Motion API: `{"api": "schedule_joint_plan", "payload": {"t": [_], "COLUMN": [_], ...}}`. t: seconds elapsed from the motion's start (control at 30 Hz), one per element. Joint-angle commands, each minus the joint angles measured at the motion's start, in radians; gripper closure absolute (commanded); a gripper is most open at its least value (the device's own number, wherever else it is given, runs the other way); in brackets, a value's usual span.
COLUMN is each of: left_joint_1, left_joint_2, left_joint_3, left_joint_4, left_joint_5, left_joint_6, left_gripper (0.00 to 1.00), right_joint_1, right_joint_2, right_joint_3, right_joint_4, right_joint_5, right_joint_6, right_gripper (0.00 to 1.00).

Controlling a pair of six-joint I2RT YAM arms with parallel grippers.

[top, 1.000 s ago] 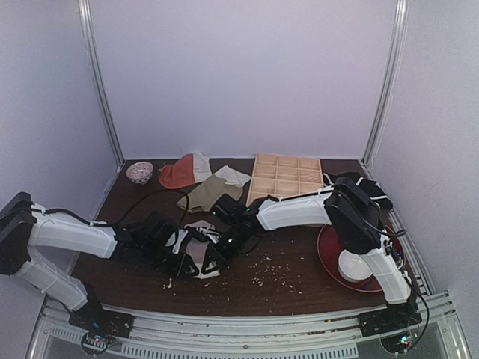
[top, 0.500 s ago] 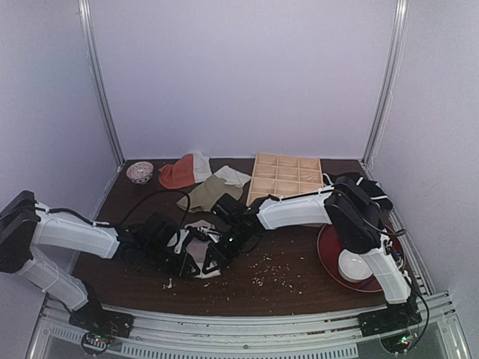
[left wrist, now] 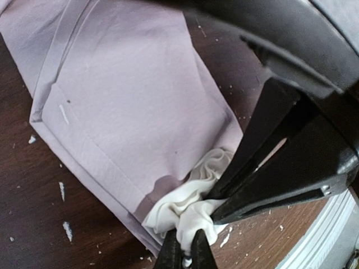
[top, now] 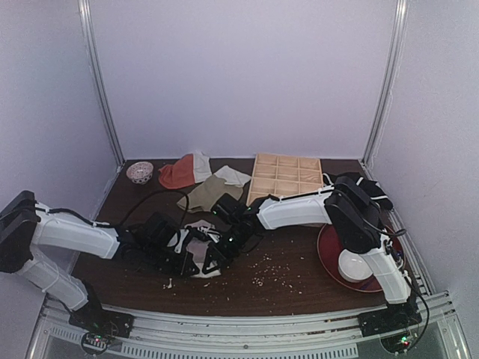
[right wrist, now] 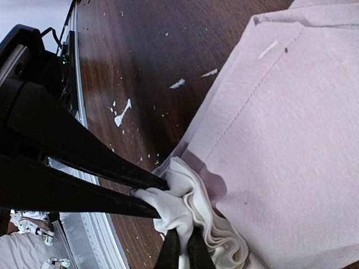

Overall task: Roll the underwear
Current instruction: Roll the underwear at the center of the board.

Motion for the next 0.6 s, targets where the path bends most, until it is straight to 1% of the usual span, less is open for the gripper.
{"api": "schedule_joint_plan", "payload": {"t": [0.0, 0.13, 0.43, 0.57], "left_joint_1": [-0.011, -0.011, -0.001, 0.012], "left_joint_2": [0.012, 0.017, 0.055, 0.052], "left_joint_3": [-0.040, -0.068, -0.067, -0.081], "left_joint_4": [-0.004, -0.015, -0.084, -0.089], "left_joint_5": [0.013, 0.011, 0.008, 0.021], "left_joint_6": [-0.091, -0.167, -0.259, -0.273], "left_gripper": [1.00, 1.00, 1.00, 1.00], "right_joint_1": [0.010, 0.013, 0.021, 0.022], "right_joint_2": [0.036, 0.031, 0.012, -0.003], "right_joint_3": [-0.001, 0.005, 0.003, -0.014], "right_joint_4": [-0.055, -0.052, -0.036, -0.016], "right_joint_5": [0.083, 0.084, 0.097, 0.101], "right_joint_6": [-0.011, 0.000, 0.010, 0.017], "right_gripper": [1.00, 1.00, 0.99, 0.92]}}
